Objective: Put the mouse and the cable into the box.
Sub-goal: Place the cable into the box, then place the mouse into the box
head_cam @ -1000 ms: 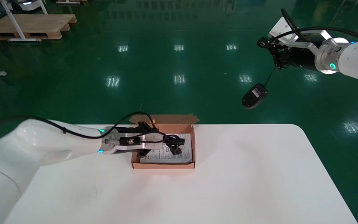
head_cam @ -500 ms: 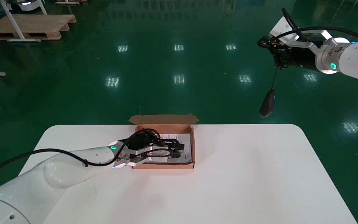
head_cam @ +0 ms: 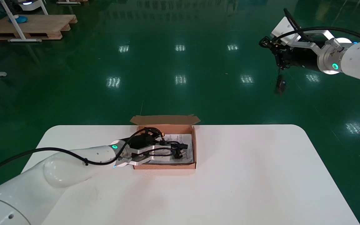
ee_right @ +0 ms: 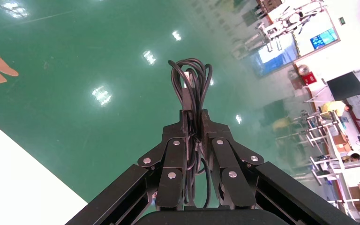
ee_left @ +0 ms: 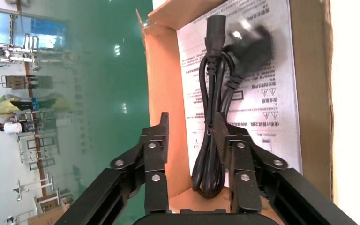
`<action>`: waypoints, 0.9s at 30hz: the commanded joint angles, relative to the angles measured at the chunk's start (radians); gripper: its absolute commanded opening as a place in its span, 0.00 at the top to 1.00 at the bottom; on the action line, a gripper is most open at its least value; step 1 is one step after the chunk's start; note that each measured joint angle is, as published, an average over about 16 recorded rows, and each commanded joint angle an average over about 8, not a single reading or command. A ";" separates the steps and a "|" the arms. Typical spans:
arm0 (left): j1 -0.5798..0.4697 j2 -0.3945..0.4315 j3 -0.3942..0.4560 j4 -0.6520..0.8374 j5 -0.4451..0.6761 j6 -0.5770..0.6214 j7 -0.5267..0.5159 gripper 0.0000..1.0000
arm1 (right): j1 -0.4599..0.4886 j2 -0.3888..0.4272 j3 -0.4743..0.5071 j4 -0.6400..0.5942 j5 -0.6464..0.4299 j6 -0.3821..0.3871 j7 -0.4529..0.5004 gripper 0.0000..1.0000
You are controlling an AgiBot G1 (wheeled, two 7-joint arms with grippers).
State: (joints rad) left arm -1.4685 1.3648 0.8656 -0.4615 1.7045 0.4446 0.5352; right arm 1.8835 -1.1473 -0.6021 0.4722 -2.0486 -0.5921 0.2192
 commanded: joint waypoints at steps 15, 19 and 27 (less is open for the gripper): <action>-0.201 -0.083 -0.066 0.319 -0.036 -0.144 -0.283 0.00 | -0.077 -0.042 -0.019 0.133 0.039 -0.076 -0.046 1.00; -0.267 -0.072 -0.058 0.446 -0.017 -0.179 -0.341 0.00 | -0.112 -0.084 -0.030 0.183 0.053 -0.093 -0.051 1.00; -0.302 -0.039 -0.042 0.519 0.007 -0.186 -0.370 0.00 | -0.166 -0.182 -0.072 0.263 0.062 -0.096 -0.091 1.00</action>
State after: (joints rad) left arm -1.7672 1.3228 0.8221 0.0507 1.7093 0.2593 0.1673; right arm 1.7148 -1.3182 -0.6834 0.7518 -1.9758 -0.6921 0.1314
